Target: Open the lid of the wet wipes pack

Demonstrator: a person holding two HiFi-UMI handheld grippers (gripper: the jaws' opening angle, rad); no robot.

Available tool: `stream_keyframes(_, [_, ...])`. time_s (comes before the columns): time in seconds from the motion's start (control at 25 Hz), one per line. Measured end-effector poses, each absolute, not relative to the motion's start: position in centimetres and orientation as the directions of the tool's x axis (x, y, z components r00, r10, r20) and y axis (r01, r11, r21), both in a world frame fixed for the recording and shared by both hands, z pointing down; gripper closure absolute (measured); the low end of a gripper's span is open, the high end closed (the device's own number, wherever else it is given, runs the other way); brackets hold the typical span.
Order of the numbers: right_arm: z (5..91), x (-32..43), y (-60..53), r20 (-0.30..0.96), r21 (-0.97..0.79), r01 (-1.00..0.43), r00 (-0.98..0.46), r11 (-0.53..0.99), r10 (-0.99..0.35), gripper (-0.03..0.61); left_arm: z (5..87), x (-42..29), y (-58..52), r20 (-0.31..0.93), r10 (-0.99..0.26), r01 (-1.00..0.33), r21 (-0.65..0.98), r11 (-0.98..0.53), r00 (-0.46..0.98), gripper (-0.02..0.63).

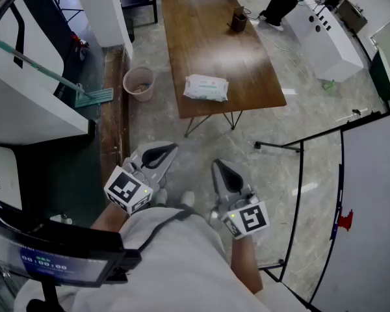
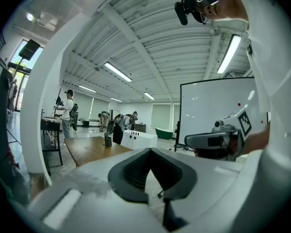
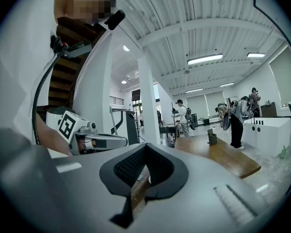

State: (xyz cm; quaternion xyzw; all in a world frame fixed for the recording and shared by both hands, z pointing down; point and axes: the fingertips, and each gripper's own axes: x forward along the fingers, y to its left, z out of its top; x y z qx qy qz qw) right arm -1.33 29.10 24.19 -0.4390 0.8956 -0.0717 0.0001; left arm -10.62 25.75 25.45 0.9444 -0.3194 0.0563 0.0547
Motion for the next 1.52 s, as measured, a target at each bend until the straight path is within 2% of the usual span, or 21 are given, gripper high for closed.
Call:
stream_keyframes(0.52, [24.6, -0.8, 29.8, 0.067, -0.150, -0.770, -0.634, 0.620, -0.771, 0.571, 25.8, -10.3, 27.2, 0.145, -0.610, -0.623, 0.069, -0.779, 0.779, 0.608])
stream_keyframes(0.88, [23.6, -1.9, 29.5, 0.035, -0.163, -0.818, -0.563, 0.551, -0.826, 0.569, 25.5, -12.7, 26.8, 0.122, -0.578, -0.589, 0.077, -0.805, 0.807, 0.607])
stream_keyframes(1.52, [24.9, -6.2, 30.4, 0.078, -0.112, -0.865, -0.499, 0.490, -0.863, 0.569, 26.9, -17.6, 27.0, 0.110, -0.520, -0.531, 0.110, -0.840, 0.847, 0.607])
